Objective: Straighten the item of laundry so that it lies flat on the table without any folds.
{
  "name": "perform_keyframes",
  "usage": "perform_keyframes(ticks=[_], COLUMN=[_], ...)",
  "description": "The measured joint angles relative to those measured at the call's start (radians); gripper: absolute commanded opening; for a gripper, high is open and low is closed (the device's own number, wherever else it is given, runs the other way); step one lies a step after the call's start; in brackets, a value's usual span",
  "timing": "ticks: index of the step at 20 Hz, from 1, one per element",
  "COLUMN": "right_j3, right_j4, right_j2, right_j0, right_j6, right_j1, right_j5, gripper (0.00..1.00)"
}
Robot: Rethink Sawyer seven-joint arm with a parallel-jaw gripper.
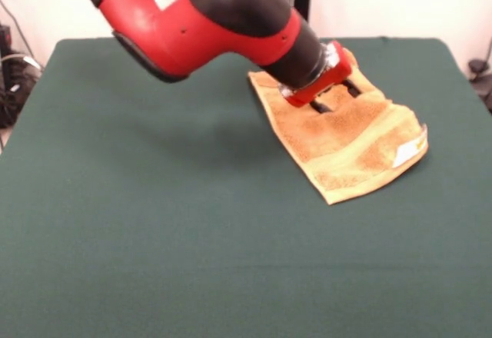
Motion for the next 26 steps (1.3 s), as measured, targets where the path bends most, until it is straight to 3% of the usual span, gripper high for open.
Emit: perform_keyframes(ticks=[13,26], right_j3=[-0.104,-0.159], right_j4=[-0.017,-0.058], right_j2=[0.089,0.123], right_j0=[-0.104,-0.105], right_j6=[-0.023,-0.143], right_j1=[0.160,0.189], right_j5=[0.198,0.323], gripper=[1.00,1.00])
